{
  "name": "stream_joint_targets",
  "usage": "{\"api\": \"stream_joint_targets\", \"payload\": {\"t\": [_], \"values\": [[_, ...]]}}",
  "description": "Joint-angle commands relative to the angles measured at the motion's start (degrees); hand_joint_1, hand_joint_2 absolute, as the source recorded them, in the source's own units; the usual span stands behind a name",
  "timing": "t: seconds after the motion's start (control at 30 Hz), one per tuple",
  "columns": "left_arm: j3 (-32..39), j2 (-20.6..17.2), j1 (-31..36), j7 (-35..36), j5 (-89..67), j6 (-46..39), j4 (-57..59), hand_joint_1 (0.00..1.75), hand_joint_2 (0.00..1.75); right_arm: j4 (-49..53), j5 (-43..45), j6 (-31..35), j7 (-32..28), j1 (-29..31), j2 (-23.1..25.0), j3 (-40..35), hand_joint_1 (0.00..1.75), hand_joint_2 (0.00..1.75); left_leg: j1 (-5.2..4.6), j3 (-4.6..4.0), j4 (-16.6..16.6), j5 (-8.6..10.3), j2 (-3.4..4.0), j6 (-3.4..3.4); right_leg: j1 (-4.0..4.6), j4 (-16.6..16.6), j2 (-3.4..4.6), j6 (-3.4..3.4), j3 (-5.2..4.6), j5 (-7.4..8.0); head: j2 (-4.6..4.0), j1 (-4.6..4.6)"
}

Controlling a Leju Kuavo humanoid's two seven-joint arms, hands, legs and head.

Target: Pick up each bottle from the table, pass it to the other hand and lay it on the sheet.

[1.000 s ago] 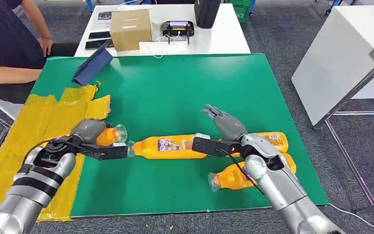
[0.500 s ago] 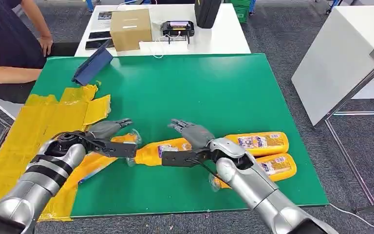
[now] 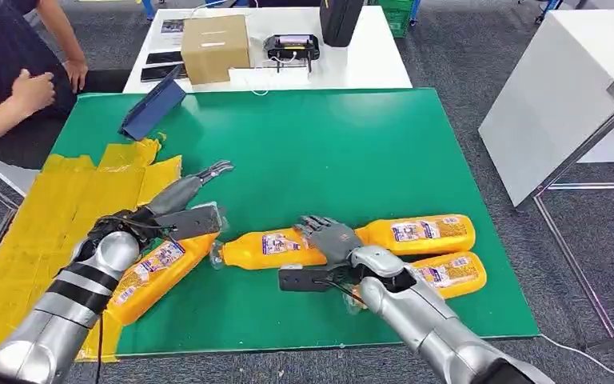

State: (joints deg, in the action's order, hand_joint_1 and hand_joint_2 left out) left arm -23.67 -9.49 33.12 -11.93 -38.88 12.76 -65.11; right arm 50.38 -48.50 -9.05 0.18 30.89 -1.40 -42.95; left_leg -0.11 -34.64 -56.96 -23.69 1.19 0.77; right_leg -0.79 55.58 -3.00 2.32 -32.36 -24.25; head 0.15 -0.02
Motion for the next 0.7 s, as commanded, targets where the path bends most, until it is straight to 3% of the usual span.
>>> {"api": "stream_joint_targets", "payload": {"t": [0.03, 0.17, 0.4, 0.57, 0.67, 0.7], "values": [[5.15, 3.17, -1.41, -0.74, 4.55, -0.96, -5.18, 0.0, 0.0, -15.32, -6.95, -0.62, 1.9, 2.47, -1.29, -5.07, 1.75, 1.75, 0.1, 0.15, -0.04, -0.05, -0.19, -0.05, 0.07, -0.07, 0.18, -0.09, 0.26, -0.04, 0.0, 0.02], [8.17, 5.06, -3.52, 0.89, 8.47, -1.14, -7.54, 0.0, 0.0, -17.1, -6.92, 2.22, 0.56, 1.28, -1.04, -1.57, 1.75, 1.75, 0.09, 0.28, 0.08, -0.01, -0.21, -0.04, 0.06, -0.18, 0.01, -0.06, 0.36, -0.03, 0.0, 0.02], [13.14, 7.18, -7.4, 2.99, 17.83, 0.16, -11.82, 0.0, 0.0, -10.14, -6.74, 6.83, 1.23, -1.62, -0.74, 4.41, 1.75, 1.75, 0.05, 0.39, 0.05, 0.02, -0.11, -0.02, 0.01, -0.14, 0.01, -0.05, 0.4, 0.0, 0.0, 0.02], [18.45, 9.83, -12.35, 7.35, 27.35, 0.81, -16.49, 0.0, 0.0, 4.18, -4.51, 16.65, 0.78, -9.27, 0.73, 13.27, 1.75, 1.75, 0.09, 0.39, 0.04, -0.03, -0.07, -0.01, 0.06, -0.16, 0.11, -0.08, 0.43, -0.03, 0.0, 0.04], [20.67, 11.07, -15.45, 10.65, 35.68, 0.26, -19.07, 0.0, 0.0, 19.08, 3.26, 21.55, -2.45, -17.01, 3.85, 21.84, 1.75, 1.75, 0.08, 0.4, 0.03, -0.09, -0.13, -0.04, 0.04, -0.13, 0.14, -0.1, 0.47, -0.1, 0.0, 0.02], [20.57, 10.89, -16.01, 10.22, 35.58, -0.52, -19.72, 0.0, 1.75, 22.74, 8.14, 21.06, -3.45, -18.82, 5.87, 24.27, 1.75, 1.75, 0.1, 0.46, 0.03, -0.17, -0.05, -0.07, 0.05, -0.12, 0.29, -0.14, 0.49, -0.16, 0.0, 0.04]]}}
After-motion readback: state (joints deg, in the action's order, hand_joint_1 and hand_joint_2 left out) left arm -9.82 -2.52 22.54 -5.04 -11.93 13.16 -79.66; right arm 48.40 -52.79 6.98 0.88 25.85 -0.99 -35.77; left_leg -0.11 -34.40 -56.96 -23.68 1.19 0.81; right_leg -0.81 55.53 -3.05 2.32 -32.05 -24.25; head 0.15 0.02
